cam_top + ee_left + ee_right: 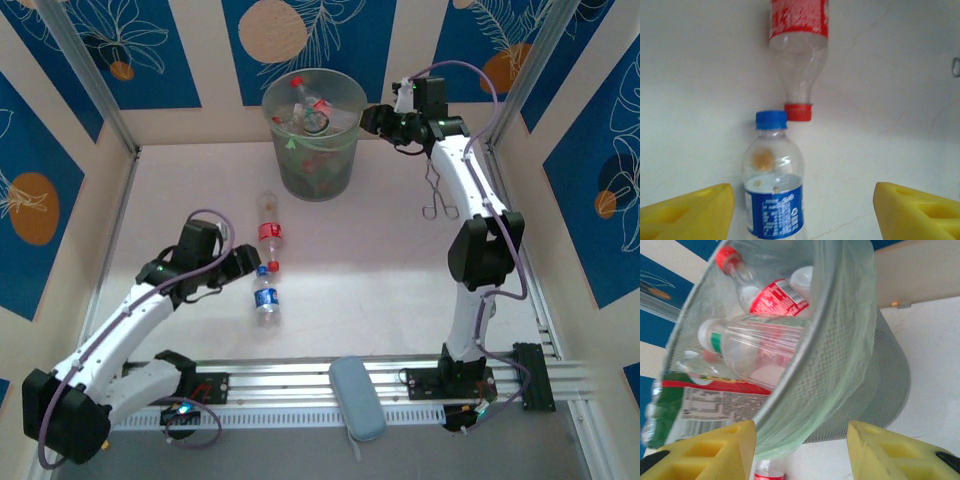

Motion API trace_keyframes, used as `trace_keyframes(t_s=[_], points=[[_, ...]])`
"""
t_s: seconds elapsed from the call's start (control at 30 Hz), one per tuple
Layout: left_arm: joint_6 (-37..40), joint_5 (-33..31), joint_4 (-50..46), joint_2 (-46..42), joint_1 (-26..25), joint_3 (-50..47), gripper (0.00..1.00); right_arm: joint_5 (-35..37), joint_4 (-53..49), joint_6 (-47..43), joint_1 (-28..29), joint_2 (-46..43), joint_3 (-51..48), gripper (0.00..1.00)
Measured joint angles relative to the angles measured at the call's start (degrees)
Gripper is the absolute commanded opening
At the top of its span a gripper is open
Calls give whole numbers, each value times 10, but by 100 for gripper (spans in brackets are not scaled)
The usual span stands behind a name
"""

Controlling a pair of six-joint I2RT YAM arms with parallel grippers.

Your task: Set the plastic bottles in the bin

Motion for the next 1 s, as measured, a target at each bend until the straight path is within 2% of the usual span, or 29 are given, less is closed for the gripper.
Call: trace_keyframes(t_s=[0.13,0.37,0.53,0.8,0.93,1.0], points=[[-27,-6,21,-3,-31,-43,71,-1,-3,2,4,14,17,51],[-72,-2,68,41,-81,-114,70,-1,-4,4,5,31,43,50],[-93,-2,98,55,-89,-130,70,-2,-4,4,5,33,45,51],[-108,-4,148,85,-94,-142,61,-1,-4,4,5,32,43,56],[-111,-4,180,105,-94,-141,57,-2,-4,4,5,28,43,64],[-111,-4,191,114,-94,-138,56,-2,-2,5,5,24,43,64]])
